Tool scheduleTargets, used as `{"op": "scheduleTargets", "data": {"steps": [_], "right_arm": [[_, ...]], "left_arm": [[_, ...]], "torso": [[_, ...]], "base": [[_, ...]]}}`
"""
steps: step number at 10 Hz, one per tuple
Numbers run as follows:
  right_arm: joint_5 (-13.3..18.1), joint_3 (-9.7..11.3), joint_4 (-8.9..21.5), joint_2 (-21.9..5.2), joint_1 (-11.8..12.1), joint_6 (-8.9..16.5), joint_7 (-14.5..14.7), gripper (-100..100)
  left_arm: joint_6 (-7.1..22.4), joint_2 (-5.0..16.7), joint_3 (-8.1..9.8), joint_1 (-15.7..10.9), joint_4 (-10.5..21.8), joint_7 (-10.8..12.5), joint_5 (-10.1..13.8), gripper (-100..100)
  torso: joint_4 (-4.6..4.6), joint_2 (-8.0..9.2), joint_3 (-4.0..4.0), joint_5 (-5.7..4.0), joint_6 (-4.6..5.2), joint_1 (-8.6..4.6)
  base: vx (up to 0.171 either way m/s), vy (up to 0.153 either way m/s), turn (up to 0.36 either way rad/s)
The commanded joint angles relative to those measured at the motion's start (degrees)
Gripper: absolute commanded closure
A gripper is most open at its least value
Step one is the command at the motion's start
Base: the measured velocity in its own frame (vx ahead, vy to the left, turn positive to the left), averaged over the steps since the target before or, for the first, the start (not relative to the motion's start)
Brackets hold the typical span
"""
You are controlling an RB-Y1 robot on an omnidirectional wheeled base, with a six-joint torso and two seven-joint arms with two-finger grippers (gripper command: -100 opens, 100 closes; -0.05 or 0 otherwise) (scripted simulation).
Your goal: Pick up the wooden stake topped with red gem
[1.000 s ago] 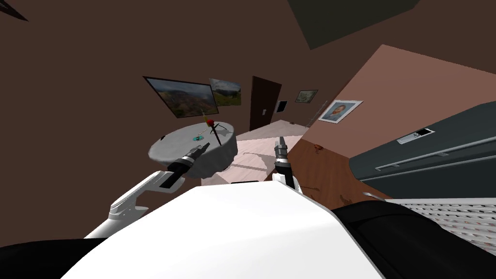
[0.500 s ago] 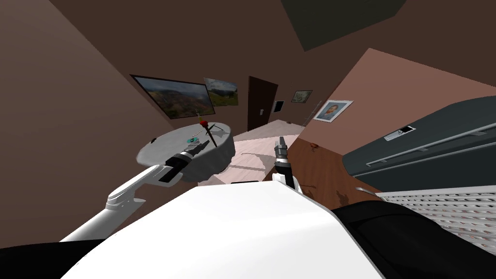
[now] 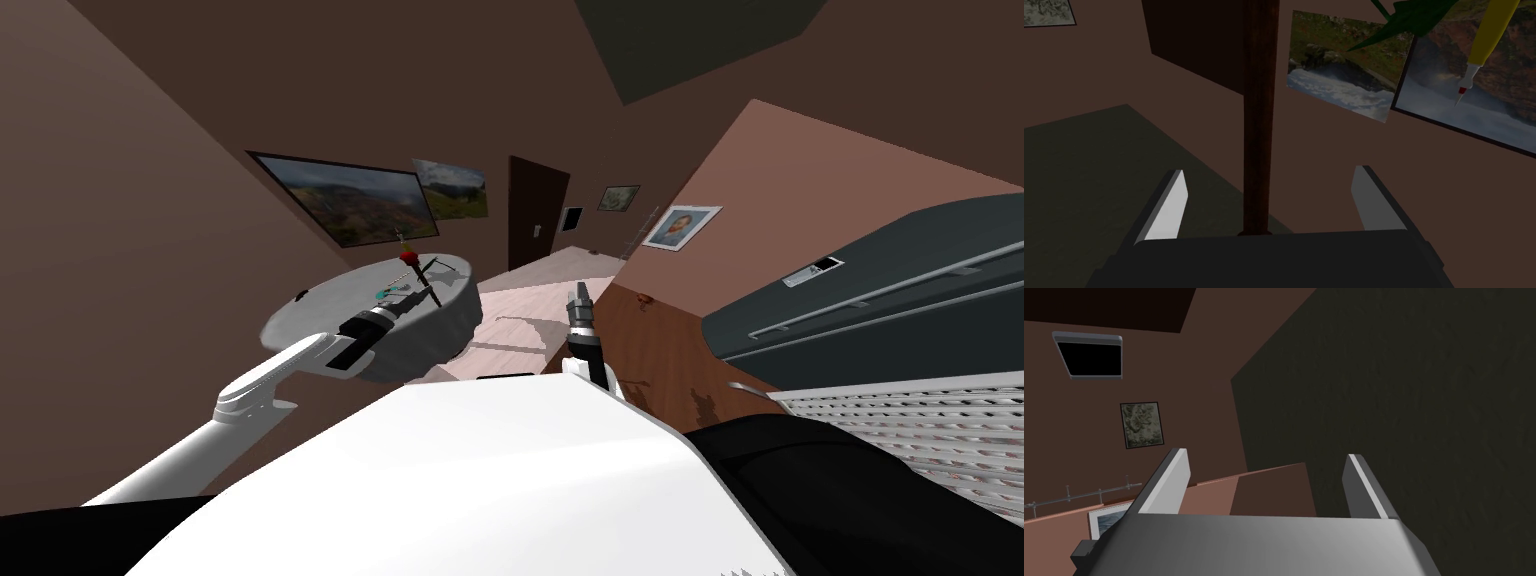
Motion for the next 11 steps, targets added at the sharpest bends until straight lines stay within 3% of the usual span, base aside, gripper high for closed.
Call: {"op": "scheduleTargets", "data": {"steps": [1, 2, 6, 8, 11], "right_arm": [[0.0, 0.0, 0.0, 0.0, 0.0, 0.0, 0.0, 0], [0.0, 0.0, 0.0, 0.0, 0.0, 0.0, 0.0, 0], [0.0, 0.0, 0.0, 0.0, 0.0, 0.0, 0.0, 0], [0.0, 0.0, 0.0, 0.0, 0.0, 0.0, 0.0, 0], [0.0, 0.0, 0.0, 0.0, -0.02, 0.0, 0.0, 0]], "left_arm": [[0.0, 0.0, 0.0, 0.0, 0.0, 0.0, 0.0, -100], [0.0, 0.0, 0.0, 0.0, 0.0, 0.0, 0.0, 100], [0.0, 0.0, 0.0, 0.0, 0.0, 0.0, 0.0, 100], [-0.53, -1.3, -0.02, -0.32, 1.76, -0.77, -0.65, -100], [-1.59, -3.68, -0.3, -1.22, 4.78, -2.04, -1.66, -100]], "torso": [[0.0, 0.0, 0.0, 0.0, 0.0, 0.0], [0.01, 0.04, 0.02, 0.01, 0.0, 0.03], [0.02, 0.06, 0.04, 0.01, 0.0, 0.04], [0.02, 0.07, 0.04, 0.01, 0.0, 0.04], [0.11, 0.48, 0.28, 0.06, -0.01, 0.21]], "base": [[0.0, 0.0, 0.0], [0.0, 0.0, 0.0], [0.0, 0.0, 0.0], [-0.035, 0.034, 0.039], [-0.106, 0.043, 0.013]]}}
